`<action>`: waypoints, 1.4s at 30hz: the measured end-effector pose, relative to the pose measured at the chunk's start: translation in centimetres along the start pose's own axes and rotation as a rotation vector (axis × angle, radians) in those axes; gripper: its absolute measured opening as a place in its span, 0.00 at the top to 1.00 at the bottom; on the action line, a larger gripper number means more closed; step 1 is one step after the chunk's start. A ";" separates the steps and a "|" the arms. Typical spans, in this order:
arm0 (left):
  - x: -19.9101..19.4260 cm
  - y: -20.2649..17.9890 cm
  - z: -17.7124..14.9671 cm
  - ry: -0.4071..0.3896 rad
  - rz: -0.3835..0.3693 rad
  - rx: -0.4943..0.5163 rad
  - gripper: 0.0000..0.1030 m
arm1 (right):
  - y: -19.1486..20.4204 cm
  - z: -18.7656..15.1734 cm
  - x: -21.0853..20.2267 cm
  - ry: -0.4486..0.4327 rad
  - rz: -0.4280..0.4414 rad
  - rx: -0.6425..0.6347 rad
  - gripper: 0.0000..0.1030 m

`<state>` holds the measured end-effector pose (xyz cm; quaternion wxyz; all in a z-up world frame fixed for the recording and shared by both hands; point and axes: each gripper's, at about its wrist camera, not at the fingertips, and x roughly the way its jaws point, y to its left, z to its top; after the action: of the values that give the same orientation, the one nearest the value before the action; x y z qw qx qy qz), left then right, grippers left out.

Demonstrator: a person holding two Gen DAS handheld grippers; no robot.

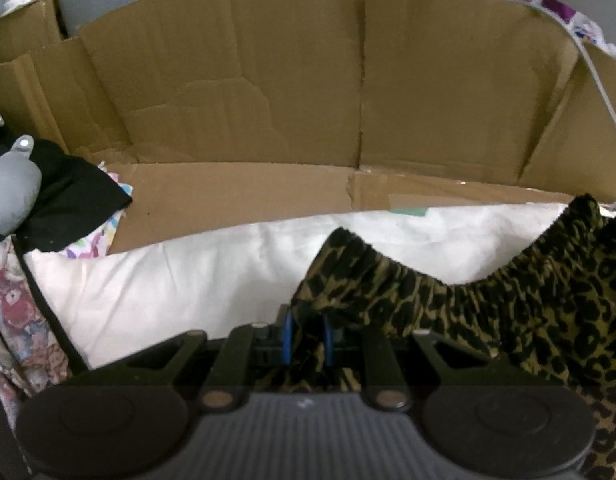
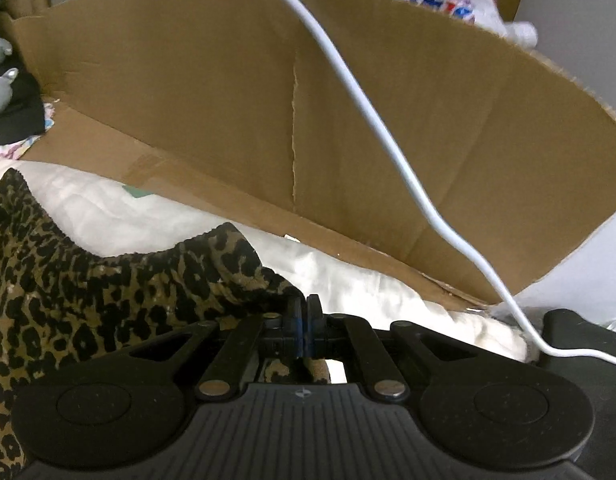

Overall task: Fold clothes
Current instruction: 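Lift the waistband with both grippers and stretch it apart toward the cardboard, then lay the leopard-print garment flat on the sheet, pulling the waistband taut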

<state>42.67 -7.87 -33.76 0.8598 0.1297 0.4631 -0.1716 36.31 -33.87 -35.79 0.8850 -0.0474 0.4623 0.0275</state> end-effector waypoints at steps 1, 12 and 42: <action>0.6 -0.1 0.0 0.015 0.004 0.009 0.83 | 0.0 0.1 0.4 0.005 -0.001 0.001 1.00; -3.3 -2.7 -1.6 0.033 0.001 0.056 0.65 | -2.1 -1.2 -0.9 0.024 0.068 0.060 0.62; -19.5 -13.7 -15.6 0.080 -0.298 0.022 0.57 | -8.5 -21.5 -16.5 0.010 0.157 0.252 0.58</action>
<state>15.24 -10.92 -26.67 0.8043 0.0754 0.5090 -0.2971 10.15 -44.71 -33.90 0.8767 0.1004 0.4689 0.0380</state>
